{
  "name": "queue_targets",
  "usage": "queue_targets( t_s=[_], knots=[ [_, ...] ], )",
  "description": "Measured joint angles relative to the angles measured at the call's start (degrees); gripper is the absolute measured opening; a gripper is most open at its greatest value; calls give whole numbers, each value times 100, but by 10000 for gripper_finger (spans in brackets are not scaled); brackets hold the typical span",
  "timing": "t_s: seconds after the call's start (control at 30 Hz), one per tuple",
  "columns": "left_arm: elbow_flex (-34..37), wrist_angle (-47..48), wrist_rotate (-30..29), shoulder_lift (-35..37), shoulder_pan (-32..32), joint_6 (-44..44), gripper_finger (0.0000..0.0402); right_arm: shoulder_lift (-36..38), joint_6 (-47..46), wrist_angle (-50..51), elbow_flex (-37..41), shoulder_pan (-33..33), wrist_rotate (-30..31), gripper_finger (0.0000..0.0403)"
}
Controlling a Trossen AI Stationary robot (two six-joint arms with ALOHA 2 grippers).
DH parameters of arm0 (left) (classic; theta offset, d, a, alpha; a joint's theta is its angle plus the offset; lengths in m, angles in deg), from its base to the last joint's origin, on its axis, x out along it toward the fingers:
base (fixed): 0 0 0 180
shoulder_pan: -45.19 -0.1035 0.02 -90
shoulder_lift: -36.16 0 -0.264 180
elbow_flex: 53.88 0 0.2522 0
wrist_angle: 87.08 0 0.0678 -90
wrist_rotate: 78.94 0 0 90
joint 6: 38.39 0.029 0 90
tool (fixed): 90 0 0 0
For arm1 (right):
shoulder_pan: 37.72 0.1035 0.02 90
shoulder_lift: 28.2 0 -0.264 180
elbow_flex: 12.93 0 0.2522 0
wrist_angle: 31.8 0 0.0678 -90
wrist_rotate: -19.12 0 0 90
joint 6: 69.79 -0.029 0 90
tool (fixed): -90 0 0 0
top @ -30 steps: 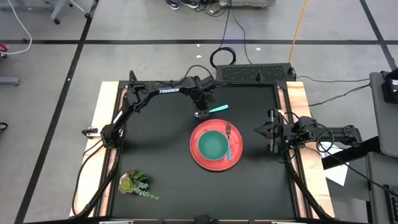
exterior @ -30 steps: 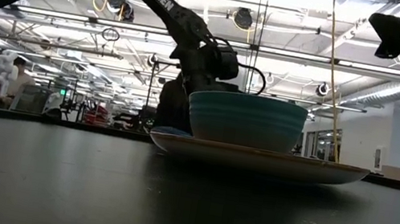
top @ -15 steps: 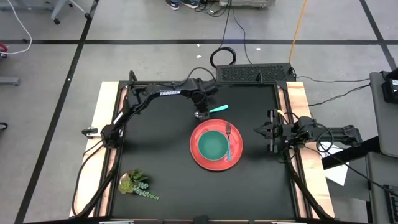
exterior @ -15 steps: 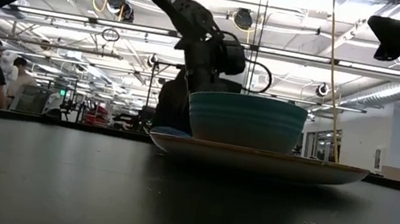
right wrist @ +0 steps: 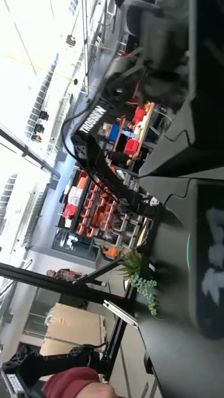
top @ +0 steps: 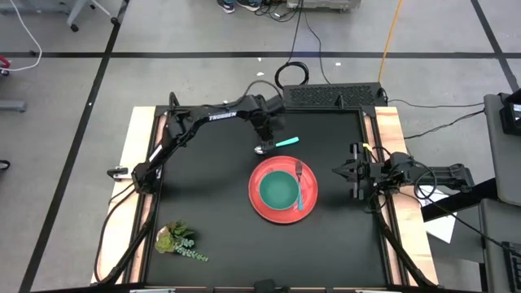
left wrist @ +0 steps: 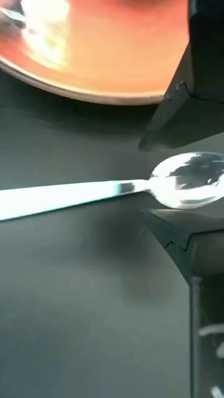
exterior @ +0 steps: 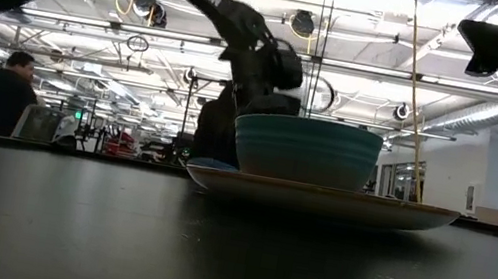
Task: Set table place
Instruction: Put the blue spoon into the green bowl
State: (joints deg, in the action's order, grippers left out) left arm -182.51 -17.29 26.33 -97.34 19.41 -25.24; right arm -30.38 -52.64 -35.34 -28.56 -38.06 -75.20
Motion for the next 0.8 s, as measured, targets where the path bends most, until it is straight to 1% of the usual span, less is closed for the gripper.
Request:
queue_targets(
  t_s=[0.13, 0.2, 0.53, 0.63, 0.73, 0.8],
  knots=[
    [20, 81, -23, -242, 112, 78, 166, 0, 12, 1, 0, 0, 0, 0],
    [11, 42, -252, -230, 161, 143, 166, -1, 14, 15, -1, 0, 0, 0],
    [11, 40, -305, -231, 144, 158, 166, -13, 26, 45, -1, 0, 0, 0],
    [11, -122, -305, -231, 142, 163, 166, -13, 40, 44, 0, 0, 0, 0],
    [14, -208, -303, -146, 152, 236, 166, -13, 132, 40, 0, 0, 2, 0],
    [13, -232, -279, 36, 165, 382, 166, -13, 185, 42, 0, 0, 2, 0]
  ],
)
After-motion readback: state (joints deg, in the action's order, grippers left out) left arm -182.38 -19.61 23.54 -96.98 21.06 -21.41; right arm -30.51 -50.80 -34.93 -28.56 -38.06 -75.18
